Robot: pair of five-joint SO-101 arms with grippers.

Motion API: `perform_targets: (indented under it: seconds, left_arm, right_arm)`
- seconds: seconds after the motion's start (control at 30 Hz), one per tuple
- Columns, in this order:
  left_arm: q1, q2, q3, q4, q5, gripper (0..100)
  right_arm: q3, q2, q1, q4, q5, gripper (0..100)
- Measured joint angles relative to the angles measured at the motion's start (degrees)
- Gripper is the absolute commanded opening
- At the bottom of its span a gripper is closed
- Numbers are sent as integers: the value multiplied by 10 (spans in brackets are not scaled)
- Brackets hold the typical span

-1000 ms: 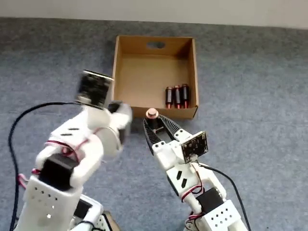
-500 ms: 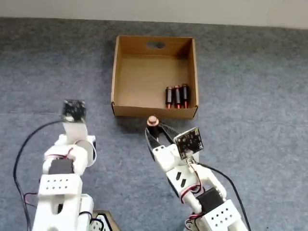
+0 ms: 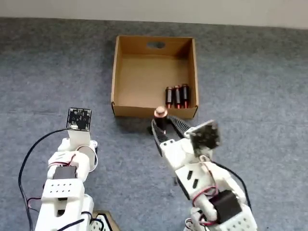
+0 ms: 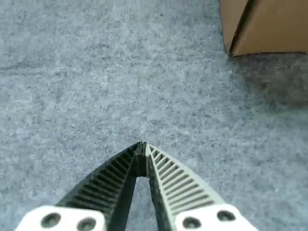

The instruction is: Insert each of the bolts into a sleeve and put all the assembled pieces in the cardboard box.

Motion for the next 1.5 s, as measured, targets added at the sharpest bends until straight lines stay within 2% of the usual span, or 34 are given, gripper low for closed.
perform_targets:
  seconds: [0.3,0.47,0.7,0.8,1.0,1.1,1.27,1.5]
  left_arm:
    - [0,0,0,0,0,8]
    - [0,0,0,0,0,8]
    - [0,0,0,0,0,8]
    - [0,0,0,0,0,8]
    - [0,0,0,0,0,8]
    - [0,0,0,0,0,8]
    - [0,0,0,0,0,8]
    - [0,0,0,0,0,8]
  right_arm:
    - [-199,110,0,0,0,6]
    - [-229,255,12,0,0,6]
    - [-319,491,70,4,0,6]
    - [-398,604,98,41,0,6]
    - [-619,824,113,185,0,6]
    - [-731,919,116,235,-35,6]
    - [-897,1061,133,280,-147,6]
    - [-1047,1246,131,294,-153,6]
